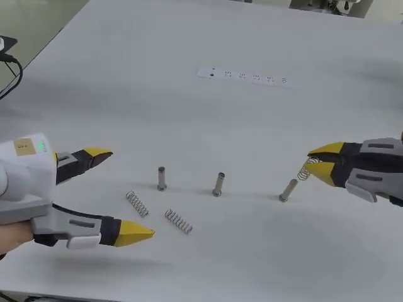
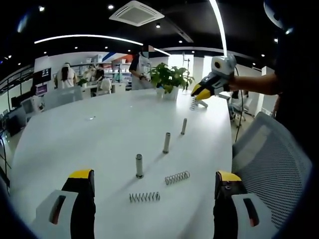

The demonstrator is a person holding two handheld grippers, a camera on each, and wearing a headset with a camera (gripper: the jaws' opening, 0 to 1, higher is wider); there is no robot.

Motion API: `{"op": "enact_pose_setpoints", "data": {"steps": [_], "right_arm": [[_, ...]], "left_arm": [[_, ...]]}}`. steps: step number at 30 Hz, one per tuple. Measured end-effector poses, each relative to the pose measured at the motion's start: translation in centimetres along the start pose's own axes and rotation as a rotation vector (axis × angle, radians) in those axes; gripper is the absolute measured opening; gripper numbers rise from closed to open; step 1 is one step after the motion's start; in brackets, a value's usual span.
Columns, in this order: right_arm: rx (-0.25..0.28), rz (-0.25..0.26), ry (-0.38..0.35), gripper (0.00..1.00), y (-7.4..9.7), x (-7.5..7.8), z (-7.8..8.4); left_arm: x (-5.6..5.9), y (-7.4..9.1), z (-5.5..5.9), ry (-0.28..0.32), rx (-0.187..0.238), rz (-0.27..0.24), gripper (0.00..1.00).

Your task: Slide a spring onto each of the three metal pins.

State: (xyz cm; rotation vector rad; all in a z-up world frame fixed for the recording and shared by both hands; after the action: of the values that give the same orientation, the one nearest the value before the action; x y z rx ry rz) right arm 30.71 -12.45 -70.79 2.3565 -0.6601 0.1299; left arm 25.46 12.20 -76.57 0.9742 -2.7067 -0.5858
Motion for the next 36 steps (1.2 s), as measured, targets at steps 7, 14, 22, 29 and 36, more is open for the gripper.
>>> {"op": "enact_pose_setpoints", "data": {"steps": [7, 14, 22, 29, 36], "right_arm": [[-0.017, 0.003, -0.044, 0.06, -0.8, 0.6, 0.7], [-0.032, 0.007, -0.076, 0.06, -1.6, 0.8, 1.7], [-0.039, 0.012, -0.099, 0.06, -1.9, 0.9, 2.2], [-0.039, 0.010, -0.100, 0.06, -2.2, 0.9, 2.1], [-0.046, 0.004, -0.104, 0.06, -2.3, 0.9, 2.2]], "left_arm": [[0.1, 0.1, 0.0, 0.000, 0.001, -0.006, 0.98], [0.0, 0.3, 0.3, 0.009, -0.004, -0.012, 0.98], [-0.3, 0.6, 0.5, 0.017, -0.006, -0.022, 0.98], [-0.4, 0.6, 0.4, 0.018, -0.001, -0.023, 0.98], [-0.4, 0.5, 0.4, 0.019, -0.004, -0.021, 0.98]]}}
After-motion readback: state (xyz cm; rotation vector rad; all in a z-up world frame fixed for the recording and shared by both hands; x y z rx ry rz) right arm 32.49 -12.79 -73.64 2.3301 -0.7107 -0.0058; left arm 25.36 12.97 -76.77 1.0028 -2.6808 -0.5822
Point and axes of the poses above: the centre of the closed fingertips' face, and the gripper's own axes: y roughly backward along the fingers, x roughly to its right, z roughly out of its underside, the point moved 1 cm from there along y, roughly backward along the fingers, and after that the axes turned 2 degrees about -x, right-handed, at the moved point
